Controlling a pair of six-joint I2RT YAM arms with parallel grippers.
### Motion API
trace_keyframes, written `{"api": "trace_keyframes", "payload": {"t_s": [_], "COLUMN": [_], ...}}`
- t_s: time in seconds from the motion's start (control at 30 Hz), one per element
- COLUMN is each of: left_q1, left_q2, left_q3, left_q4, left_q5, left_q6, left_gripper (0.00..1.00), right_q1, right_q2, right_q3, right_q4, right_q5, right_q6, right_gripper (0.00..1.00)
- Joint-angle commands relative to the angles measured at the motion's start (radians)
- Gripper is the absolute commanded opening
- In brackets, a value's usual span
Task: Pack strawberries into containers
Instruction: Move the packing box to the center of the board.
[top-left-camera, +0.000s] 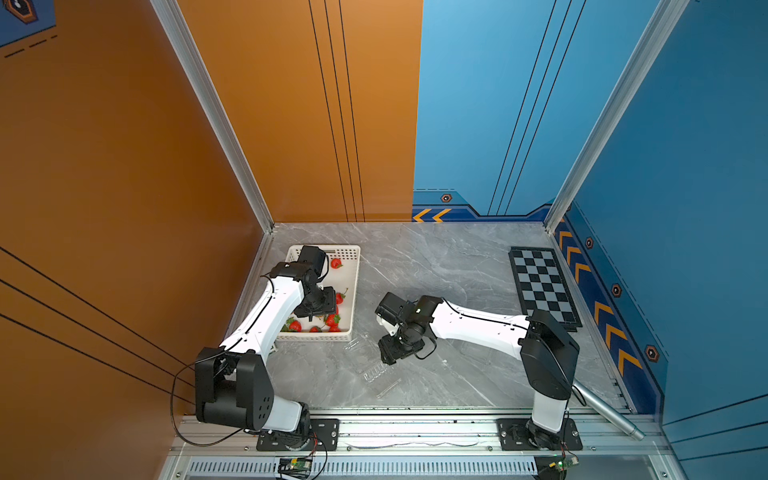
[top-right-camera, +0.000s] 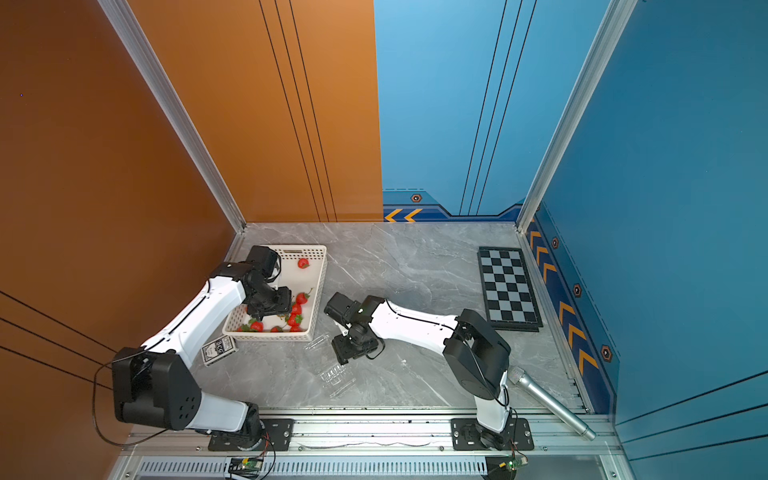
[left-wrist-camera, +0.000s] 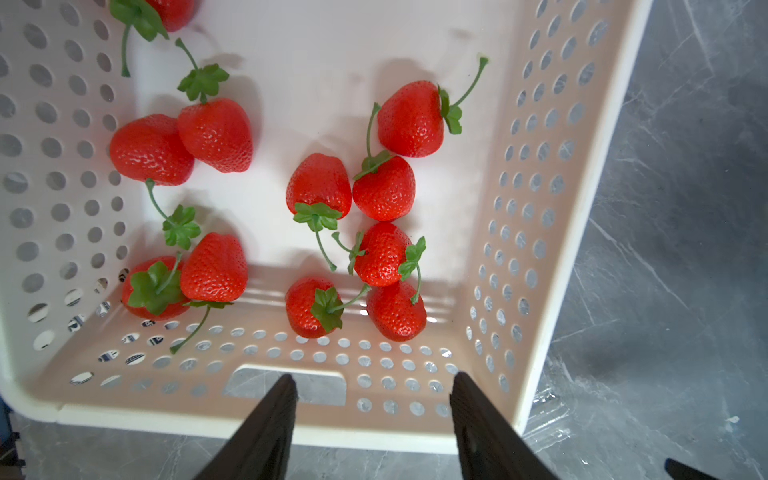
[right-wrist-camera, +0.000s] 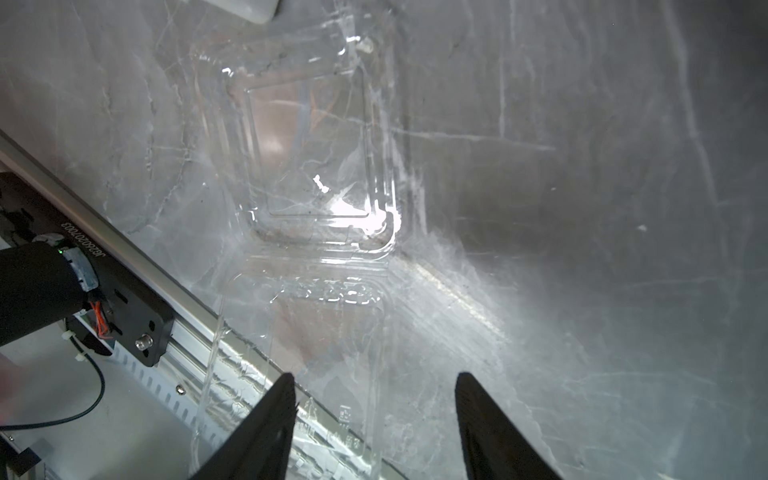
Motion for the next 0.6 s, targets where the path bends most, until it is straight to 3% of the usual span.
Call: {"api": "trace_keyframes", "payload": {"t_s": [0.0, 0.3, 0.57], "left_q1": [-0.007, -0.008, -0.008], "left_q2": [-0.015, -0.022, -0.029], "left_q3": [-0.01, -0.016, -0.024], "left_q4": [0.008, 0.005, 0.007], "left_q5": [0.02, 0.015, 0.005], "left_q6": [-0.011, -0.014, -0.017], "left_gripper": [0.62, 0.62, 0.62], "right_q1": [0.016, 0.015, 0.009], "right_q2": [-0.004, 0.006, 0.021], "right_q3": [-0.038, -0.089, -0.122], "right_q4": [-0.057, -0.077, -0.077], "right_q5": [-0.02, -0.003, -0.025], "right_q6": [0.021, 0.013, -0.005], "right_gripper": [0.62, 0.6, 0.47]}}
